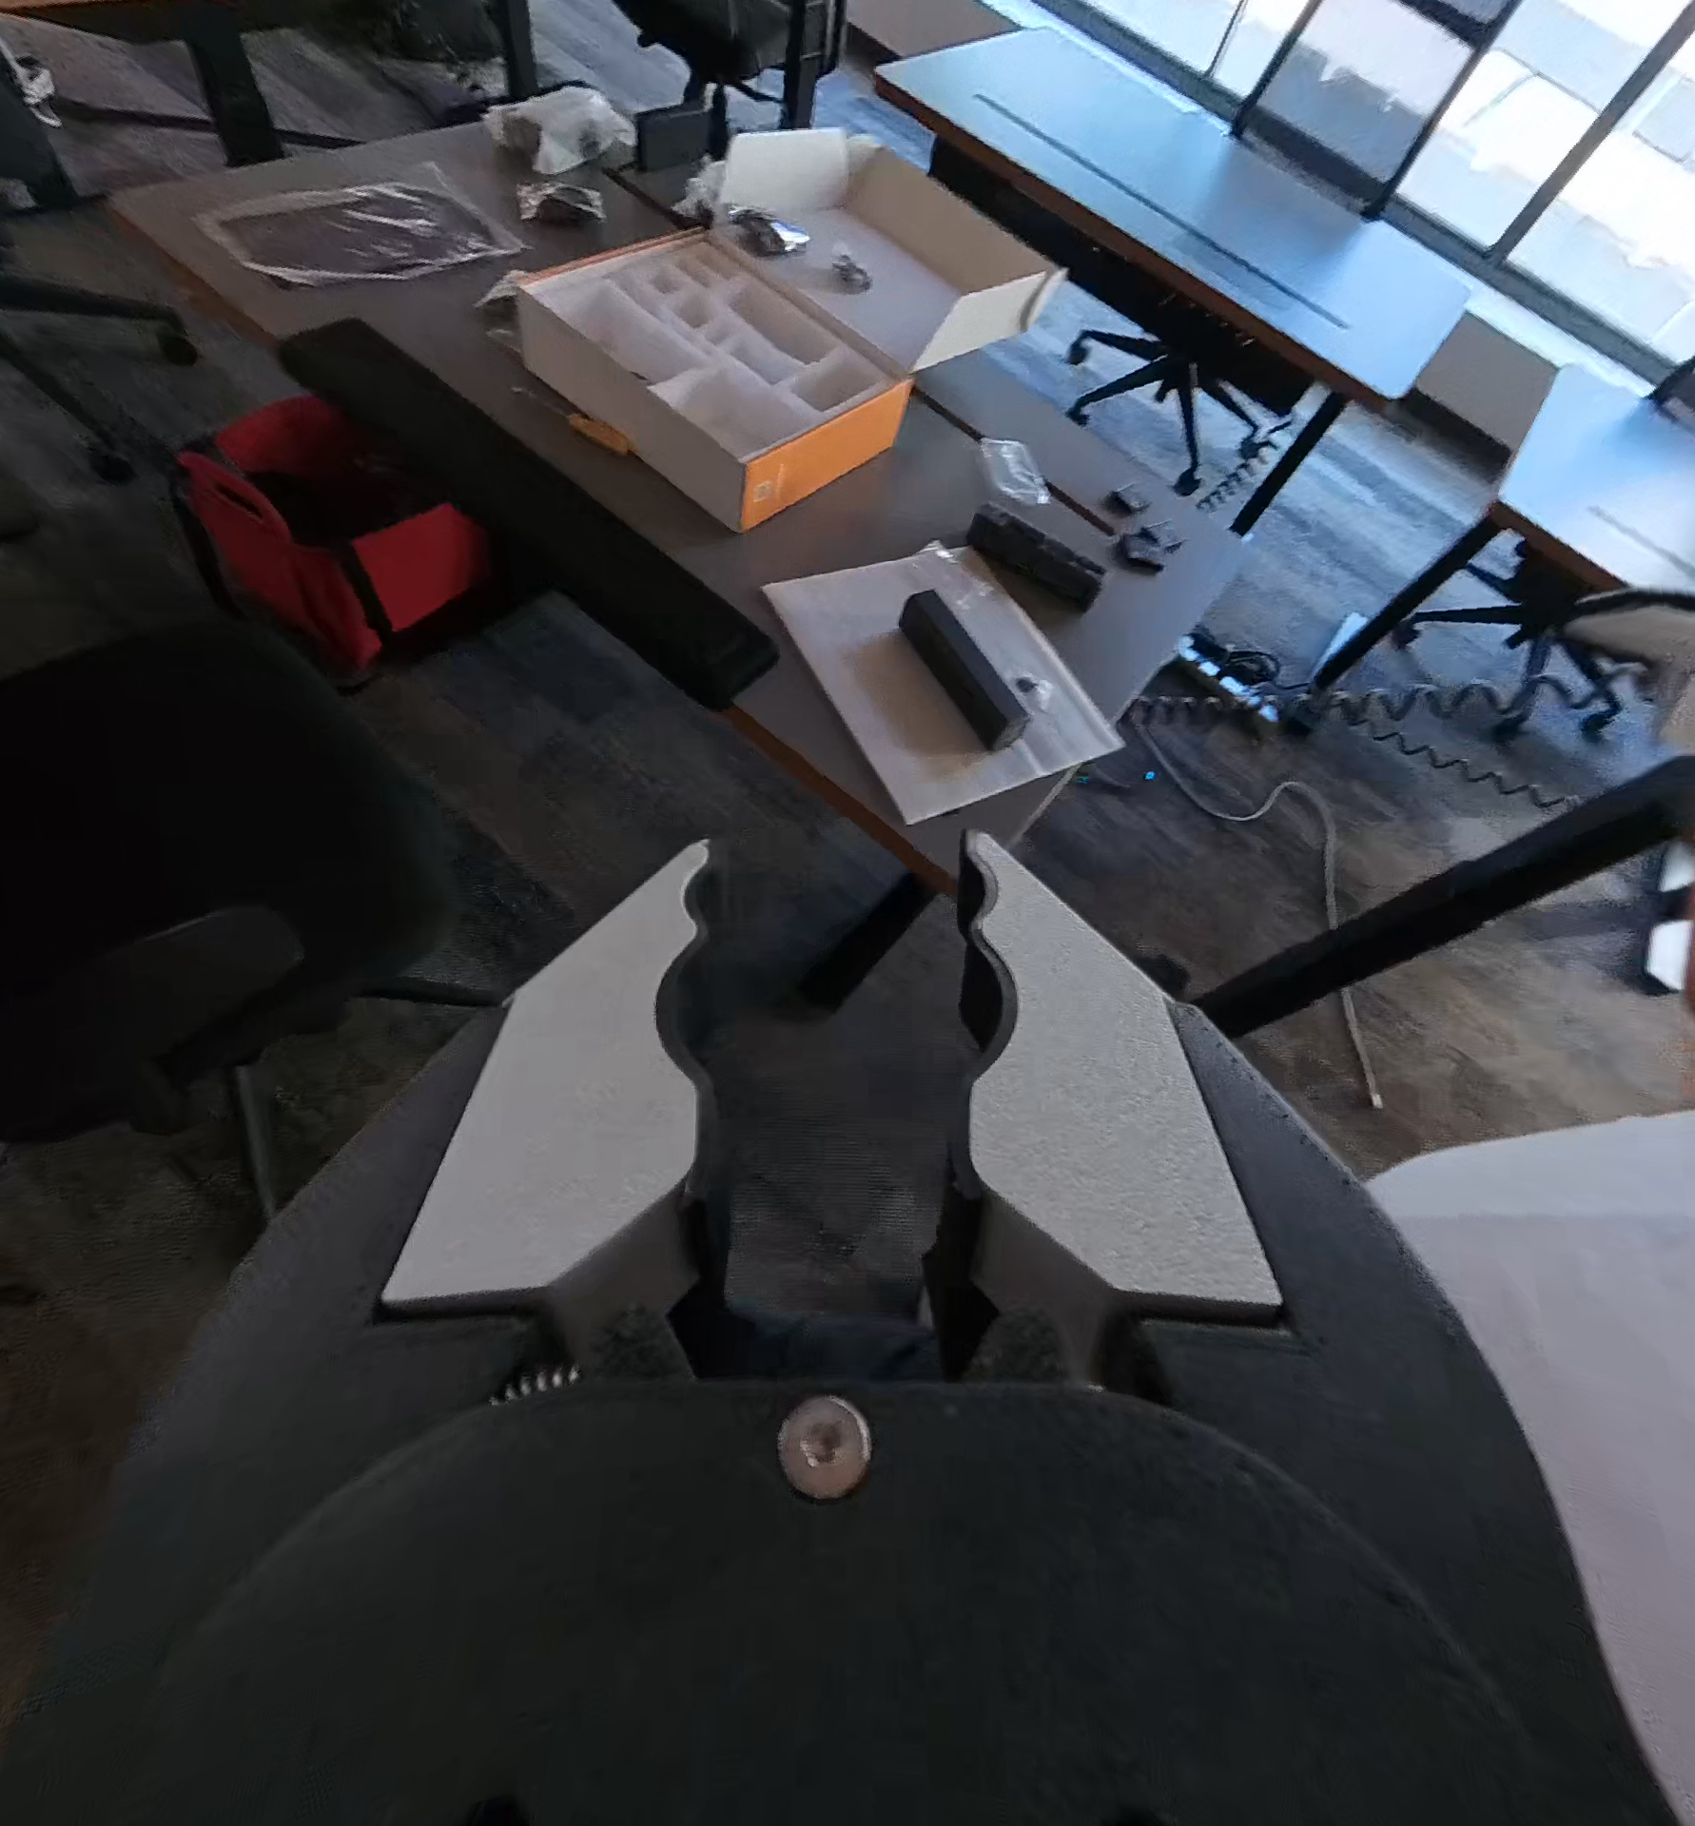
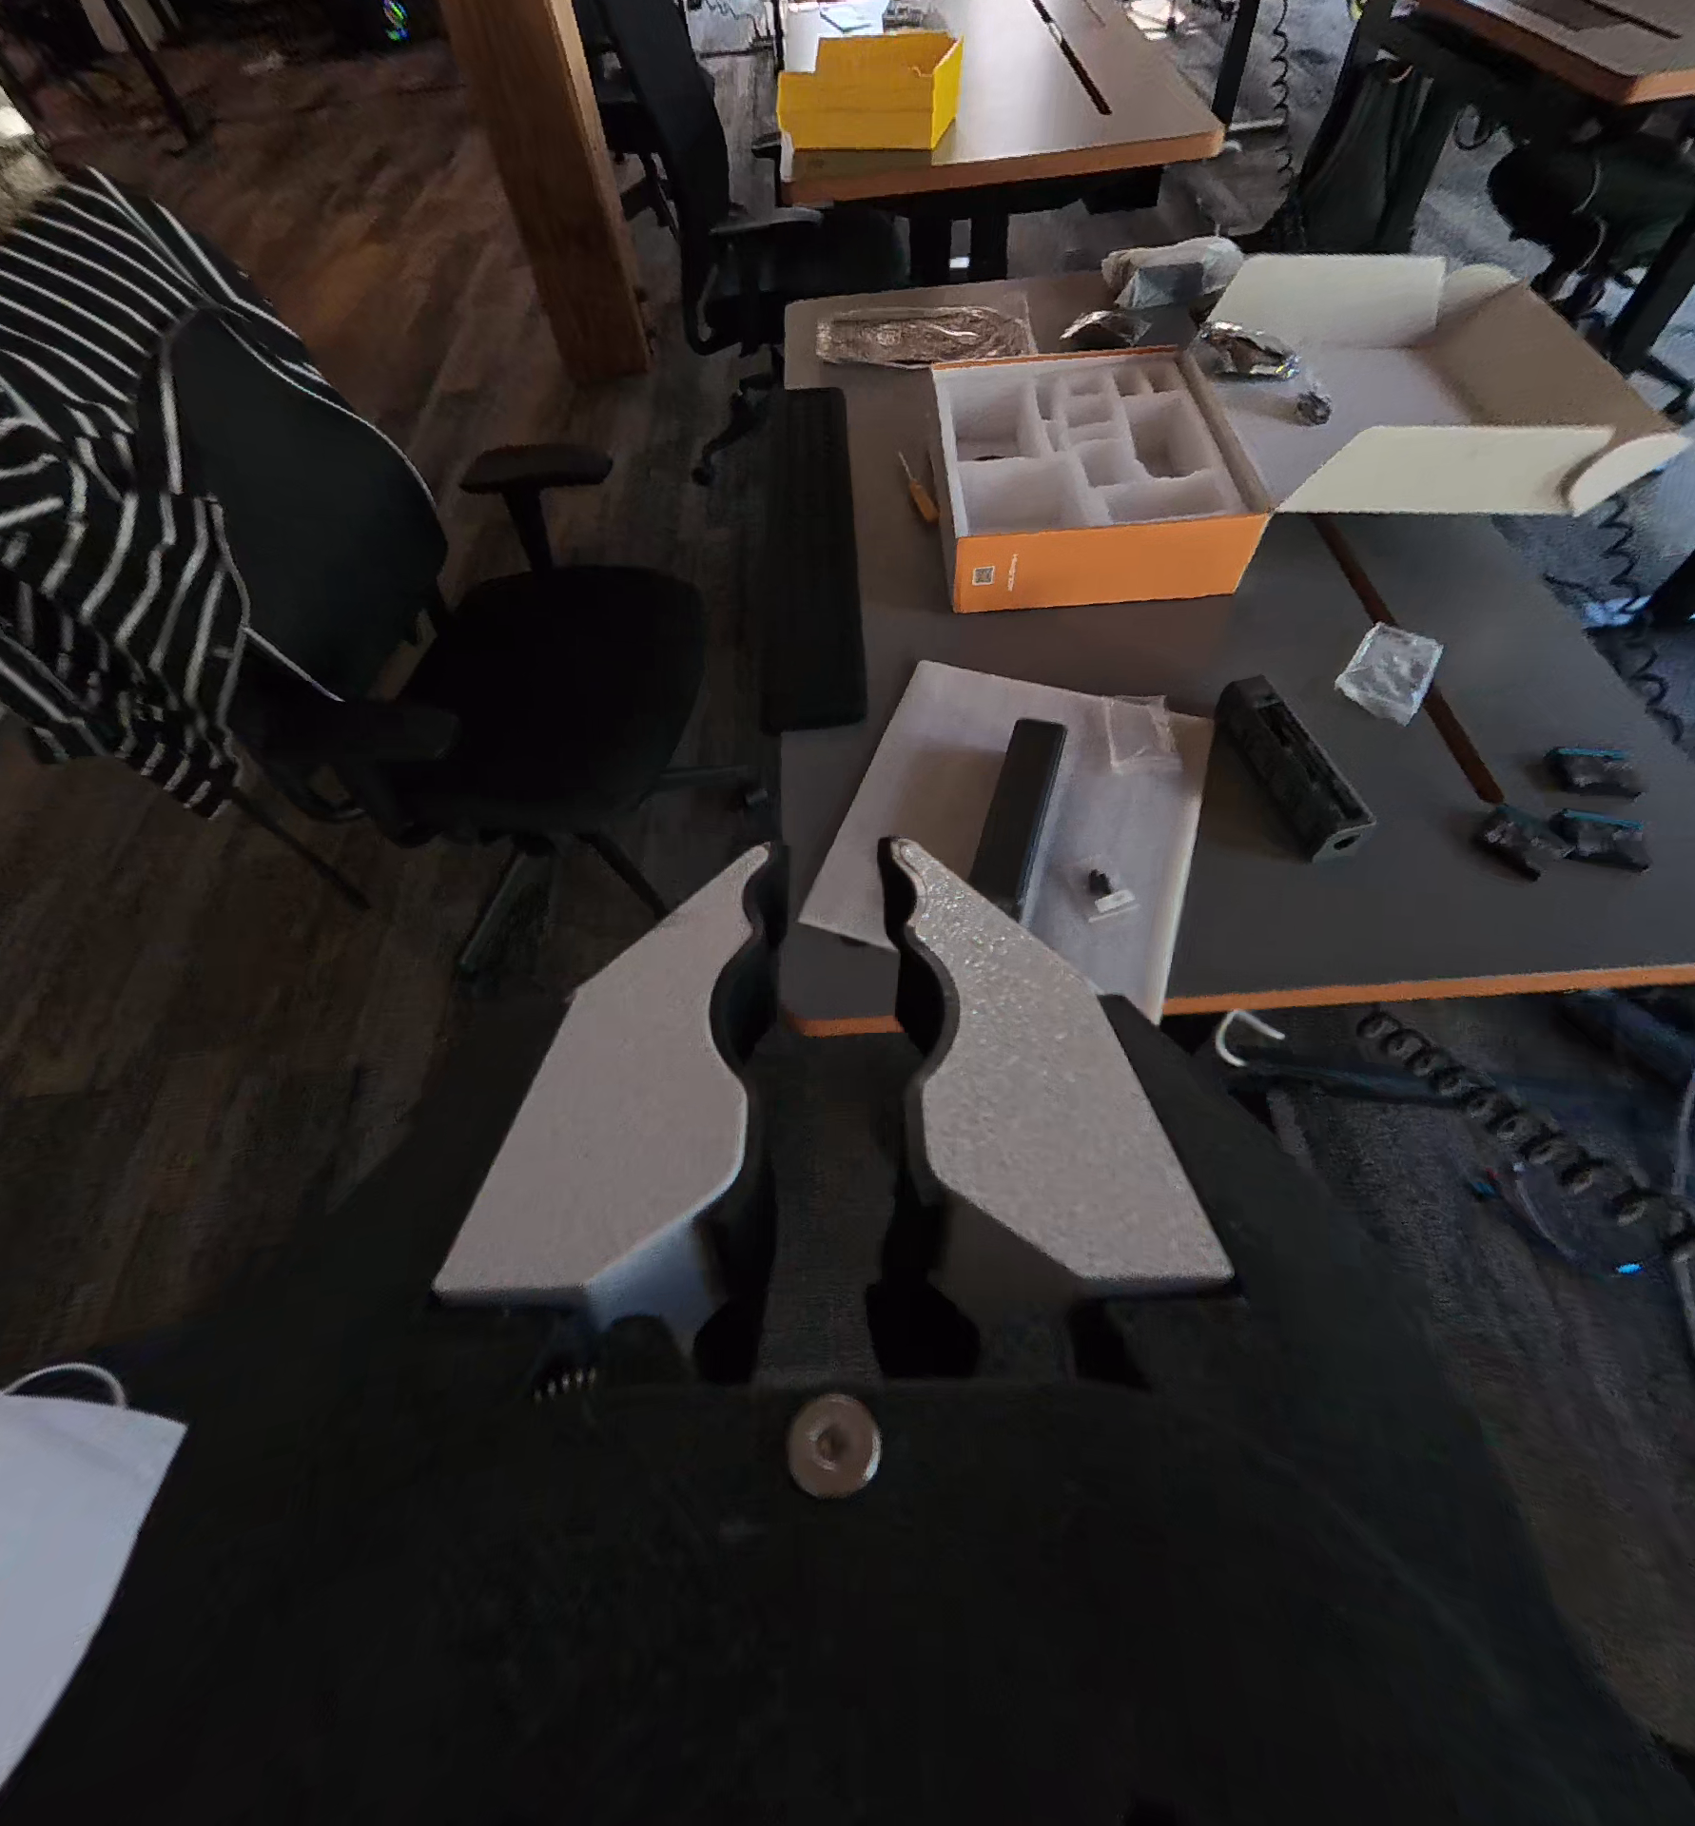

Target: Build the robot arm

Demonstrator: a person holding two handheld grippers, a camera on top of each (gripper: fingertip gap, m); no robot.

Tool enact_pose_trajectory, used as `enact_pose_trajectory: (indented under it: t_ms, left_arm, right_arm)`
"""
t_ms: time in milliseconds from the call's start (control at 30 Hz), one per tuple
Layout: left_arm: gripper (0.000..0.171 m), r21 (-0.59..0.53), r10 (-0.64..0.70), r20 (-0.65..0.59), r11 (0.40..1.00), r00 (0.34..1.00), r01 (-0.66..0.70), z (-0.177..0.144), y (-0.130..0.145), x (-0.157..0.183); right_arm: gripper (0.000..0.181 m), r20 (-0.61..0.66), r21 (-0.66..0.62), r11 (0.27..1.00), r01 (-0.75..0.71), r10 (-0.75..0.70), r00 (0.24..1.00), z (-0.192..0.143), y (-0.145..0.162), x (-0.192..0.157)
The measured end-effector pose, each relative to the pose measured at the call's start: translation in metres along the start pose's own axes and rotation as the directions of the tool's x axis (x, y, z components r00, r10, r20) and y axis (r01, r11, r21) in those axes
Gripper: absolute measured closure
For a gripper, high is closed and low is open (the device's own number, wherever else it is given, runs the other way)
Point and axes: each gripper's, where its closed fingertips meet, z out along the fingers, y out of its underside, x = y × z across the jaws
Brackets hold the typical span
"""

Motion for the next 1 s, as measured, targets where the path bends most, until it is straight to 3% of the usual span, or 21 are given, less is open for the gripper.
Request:
enact_pose_trajectory:
  t_ms: [100, 233, 400, 500, 667, 800, 1000]
  left_arm:
    - [0.124, -0.023, 0.040, 0.032, 0.999, 0.999, -0.039, 0.015, -0.010, -0.044]
    - [0.124, -0.014, 0.131, 0.051, 0.991, 0.990, -0.131, 0.042, -0.048, -0.112]
    - [0.123, -0.008, 0.241, 0.019, 0.971, 0.970, -0.241, 0.077, -0.101, -0.173]
    - [0.124, -0.037, 0.282, -0.002, 0.959, 0.959, -0.282, 0.109, -0.117, -0.205]
    - [0.123, -0.002, 0.296, -0.153, 0.954, 0.943, -0.300, 0.163, -0.146, -0.193]
    - [0.123, -0.014, 0.347, -0.201, 0.934, 0.916, -0.357, 0.202, -0.151, -0.178]
    - [0.122, -0.010, 0.353, -0.318, 0.927, 0.880, -0.376, 0.243, -0.155, -0.118]
  right_arm:
    - [0.162, -0.087, 0.009, 0.999, 0.054, -0.053, 0.995, 0.027, -0.026, 0.011]
    - [0.162, -0.298, 0.027, 0.993, 0.113, -0.099, 0.949, 0.052, -0.055, 0.034]
    - [0.162, -0.400, 0.013, 0.999, 0.047, -0.038, 0.916, 0.073, -0.069, 0.033]
    - [0.160, -0.539, -0.077, 0.995, 0.061, -0.093, 0.837, 0.060, -0.055, 0.040]
    - [0.159, -0.656, -0.173, 0.985, -0.016, -0.103, 0.748, 0.020, -0.022, 0.044]
    - [0.158, -0.722, -0.160, 0.984, -0.075, -0.065, 0.689, -0.016, -0.020, 0.056]
    - [0.158, -0.780, -0.169, 0.979, -0.117, -0.060, 0.623, -0.067, 0.002, 0.071]
